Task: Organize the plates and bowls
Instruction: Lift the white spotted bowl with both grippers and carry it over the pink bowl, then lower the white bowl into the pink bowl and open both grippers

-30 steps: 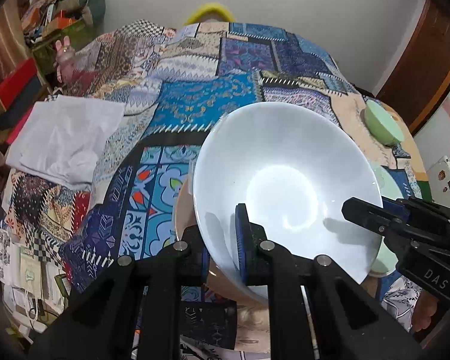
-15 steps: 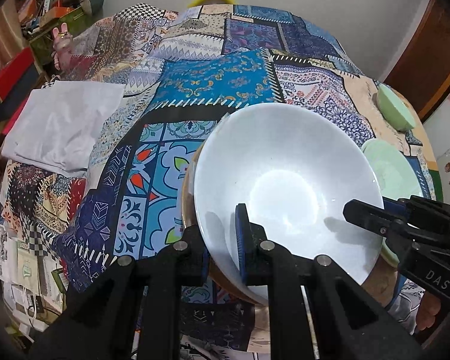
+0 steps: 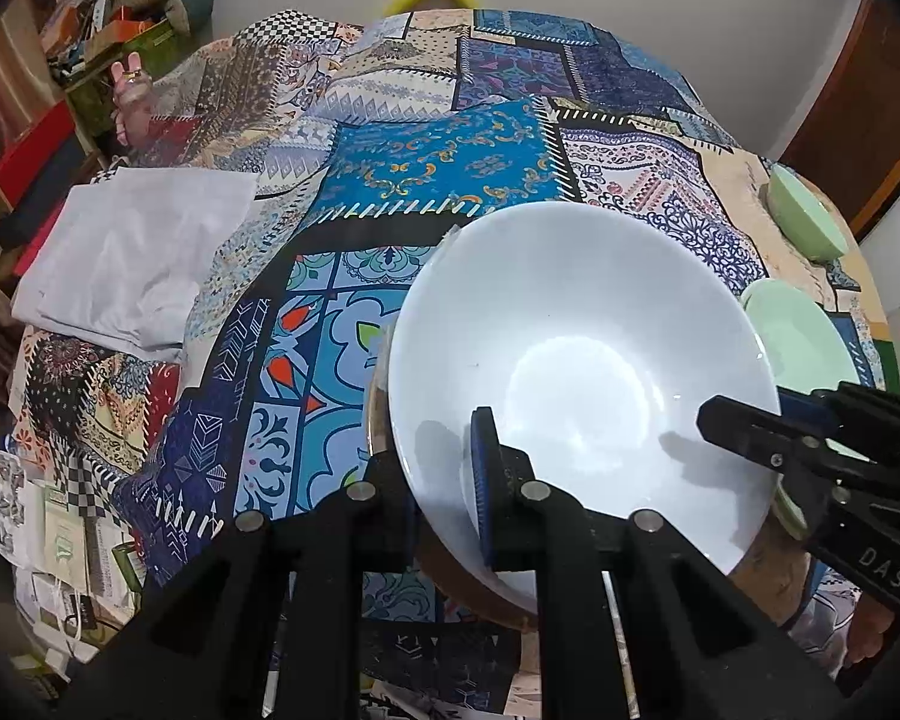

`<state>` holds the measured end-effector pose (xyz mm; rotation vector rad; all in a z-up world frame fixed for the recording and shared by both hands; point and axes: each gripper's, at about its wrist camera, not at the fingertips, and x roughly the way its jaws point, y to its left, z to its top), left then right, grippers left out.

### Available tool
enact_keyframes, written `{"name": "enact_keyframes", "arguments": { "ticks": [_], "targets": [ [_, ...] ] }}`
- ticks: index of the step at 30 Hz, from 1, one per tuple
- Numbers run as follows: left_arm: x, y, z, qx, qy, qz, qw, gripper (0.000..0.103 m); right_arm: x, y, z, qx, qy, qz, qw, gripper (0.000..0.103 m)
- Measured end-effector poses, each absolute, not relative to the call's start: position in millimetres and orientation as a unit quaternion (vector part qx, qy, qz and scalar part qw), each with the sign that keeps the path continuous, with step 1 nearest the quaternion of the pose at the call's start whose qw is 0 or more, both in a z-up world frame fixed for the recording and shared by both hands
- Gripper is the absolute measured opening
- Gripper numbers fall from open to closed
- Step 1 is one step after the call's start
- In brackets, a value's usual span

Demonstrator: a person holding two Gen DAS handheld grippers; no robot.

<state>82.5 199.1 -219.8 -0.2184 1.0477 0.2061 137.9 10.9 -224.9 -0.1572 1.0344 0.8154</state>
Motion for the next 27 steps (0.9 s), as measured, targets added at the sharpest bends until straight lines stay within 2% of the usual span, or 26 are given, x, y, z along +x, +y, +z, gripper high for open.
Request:
{"name": "enact_keyframes", "arguments": {
  "ticks": [17,21,26,27],
  "targets": [
    [87,181,-217,-0.049,0.508,0.112,0.853,0.016,136,-7,-220,-0.069,0.468,0.382,0.794,0.023],
    [90,182,-212,-0.063,0.517,0.097,0.848,0.028,139,-20,-213,-0.059,0.46,0.378,0.802,0.026],
    [90,182,-195,-0.056,0.495,0.107,0.86,0.049,144,-42,-201,-0.049,0.448,0.366,0.814,0.03],
    [90,180,-188,-0.052,0.484,0.099,0.868,0.049,146,-50,-197,-0.047,0.443,0.361,0.819,0.032]
  ]
}}
